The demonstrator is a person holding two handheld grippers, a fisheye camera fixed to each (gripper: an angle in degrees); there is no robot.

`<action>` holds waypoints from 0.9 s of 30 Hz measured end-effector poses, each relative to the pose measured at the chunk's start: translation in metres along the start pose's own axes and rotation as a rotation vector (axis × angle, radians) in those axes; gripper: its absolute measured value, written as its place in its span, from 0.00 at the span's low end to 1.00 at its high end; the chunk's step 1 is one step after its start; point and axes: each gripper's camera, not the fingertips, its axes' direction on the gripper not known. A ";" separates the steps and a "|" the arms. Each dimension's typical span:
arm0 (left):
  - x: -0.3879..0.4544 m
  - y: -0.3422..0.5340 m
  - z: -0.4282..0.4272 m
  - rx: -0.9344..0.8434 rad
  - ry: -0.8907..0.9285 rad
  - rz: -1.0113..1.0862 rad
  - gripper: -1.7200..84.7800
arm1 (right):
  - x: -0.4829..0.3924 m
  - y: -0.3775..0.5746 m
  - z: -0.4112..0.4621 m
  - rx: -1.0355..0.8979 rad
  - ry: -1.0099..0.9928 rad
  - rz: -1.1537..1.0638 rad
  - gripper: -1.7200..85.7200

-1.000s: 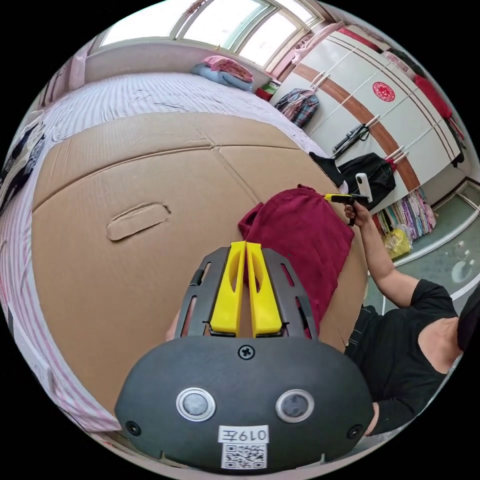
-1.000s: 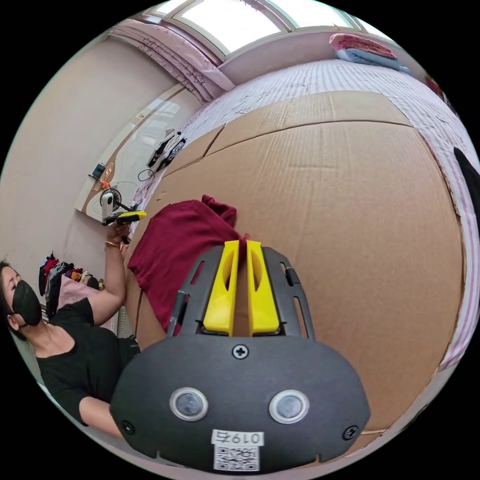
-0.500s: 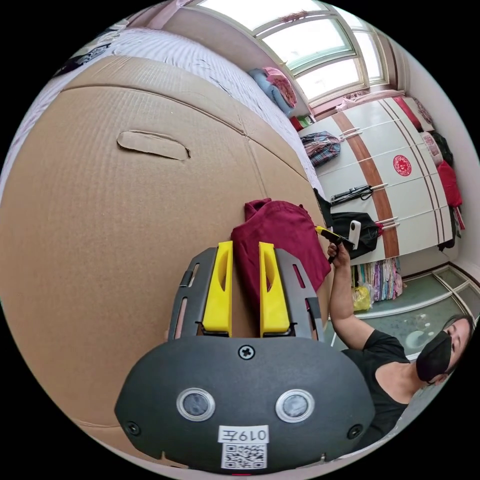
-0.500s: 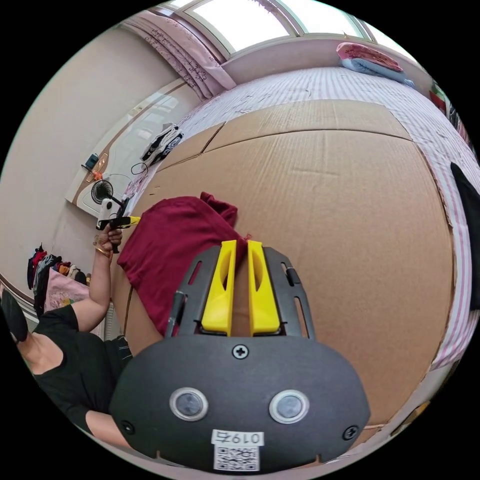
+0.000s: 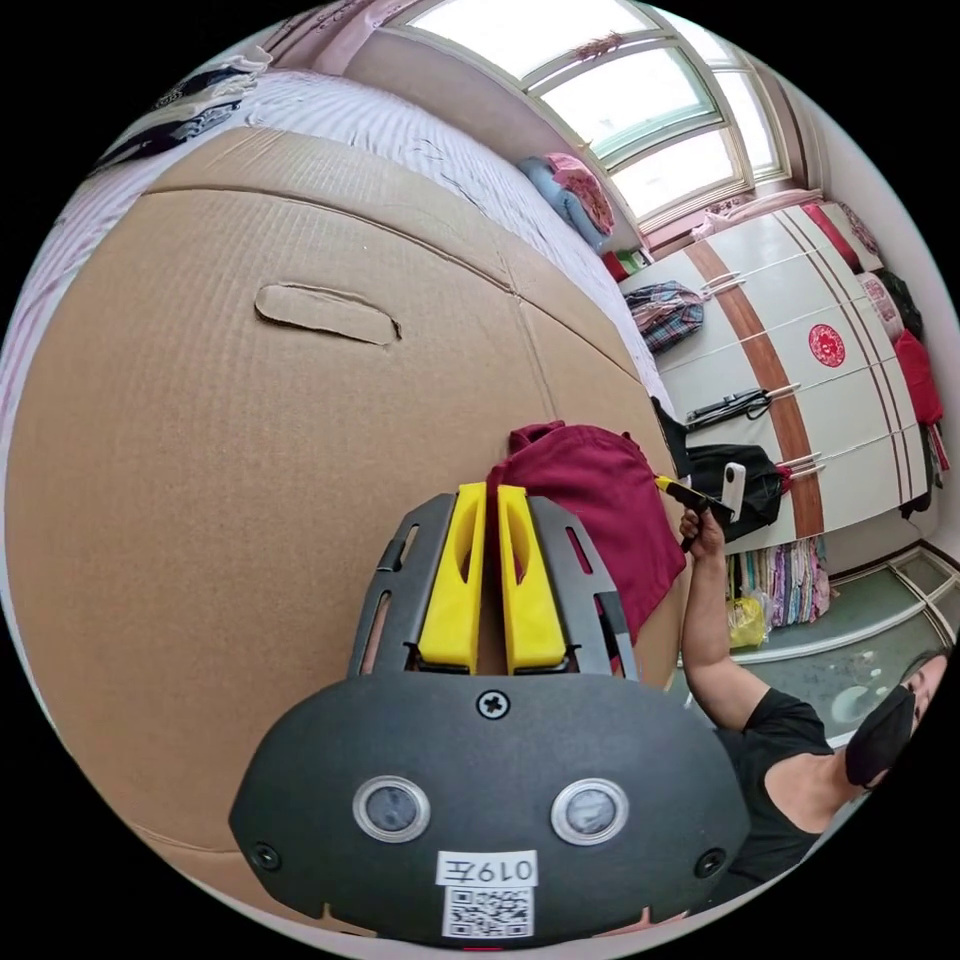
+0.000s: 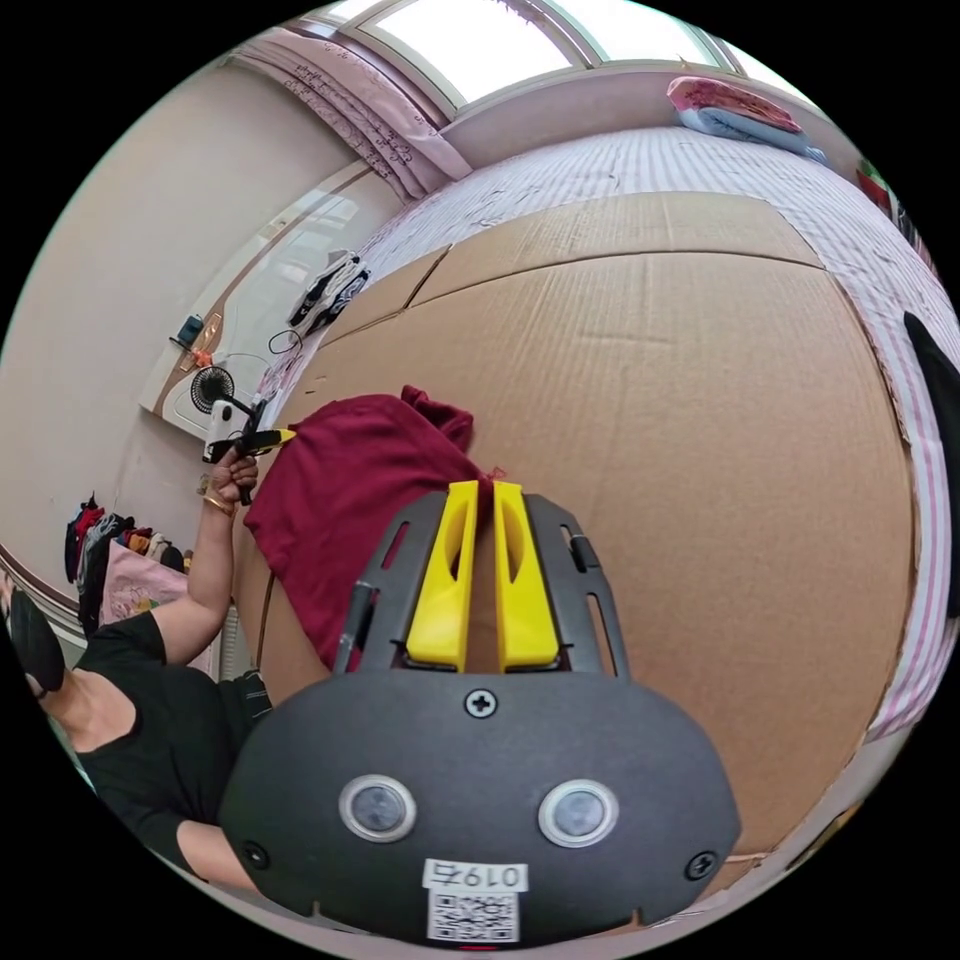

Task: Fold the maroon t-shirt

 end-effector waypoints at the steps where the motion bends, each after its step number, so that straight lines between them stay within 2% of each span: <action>1: -0.001 0.002 0.000 0.000 0.004 -0.002 0.04 | 0.000 0.004 -0.002 0.001 -0.004 0.003 0.05; 7: -0.008 0.028 -0.010 0.032 0.068 -0.015 0.05 | 0.002 0.024 -0.016 0.009 -0.051 0.019 0.09; 13: -0.018 0.063 -0.034 0.107 0.172 -0.048 0.09 | 0.000 0.082 -0.065 0.126 -0.149 0.017 0.12; 16: -0.012 0.091 -0.051 0.149 0.181 -0.012 0.10 | -0.009 0.125 -0.085 0.144 -0.181 -0.001 0.12; 23: 0.037 0.204 -0.066 0.177 0.185 0.236 0.11 | -0.029 0.229 -0.094 0.095 -0.318 -0.052 0.12; 27: 0.049 0.260 -0.064 0.162 0.153 0.248 0.12 | -0.035 0.254 -0.094 0.077 -0.314 -0.078 0.13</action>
